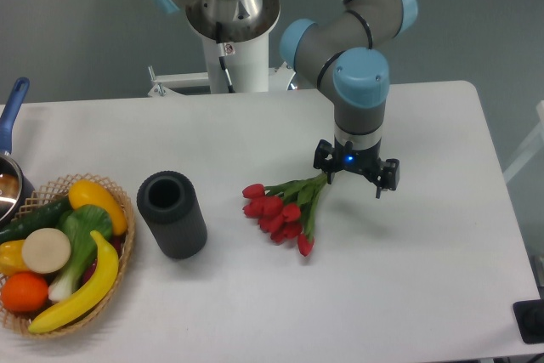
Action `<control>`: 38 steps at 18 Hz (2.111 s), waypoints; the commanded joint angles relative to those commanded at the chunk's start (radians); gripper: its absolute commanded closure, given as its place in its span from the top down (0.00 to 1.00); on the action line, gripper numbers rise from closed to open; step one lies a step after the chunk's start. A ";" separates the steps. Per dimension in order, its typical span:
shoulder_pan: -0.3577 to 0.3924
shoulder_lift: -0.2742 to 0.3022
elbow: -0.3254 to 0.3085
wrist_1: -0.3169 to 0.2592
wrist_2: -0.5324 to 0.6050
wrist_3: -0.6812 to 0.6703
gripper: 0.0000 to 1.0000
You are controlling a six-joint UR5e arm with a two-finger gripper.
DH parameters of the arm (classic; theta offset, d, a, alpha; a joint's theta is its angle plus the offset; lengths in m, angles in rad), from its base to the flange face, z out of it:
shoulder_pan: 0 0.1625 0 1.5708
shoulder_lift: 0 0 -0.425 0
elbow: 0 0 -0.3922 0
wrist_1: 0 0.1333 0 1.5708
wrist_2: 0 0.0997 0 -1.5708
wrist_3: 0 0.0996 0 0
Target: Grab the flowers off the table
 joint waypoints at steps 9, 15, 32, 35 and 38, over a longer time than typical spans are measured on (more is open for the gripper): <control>-0.020 -0.003 -0.072 -0.002 -0.002 0.091 1.00; -0.048 -0.040 -0.069 -0.003 0.000 0.094 1.00; -0.048 0.001 -0.064 -0.012 0.003 0.133 0.00; -0.035 0.015 -0.058 -0.015 0.003 0.132 0.00; 0.001 0.058 -0.026 -0.018 0.002 0.115 0.00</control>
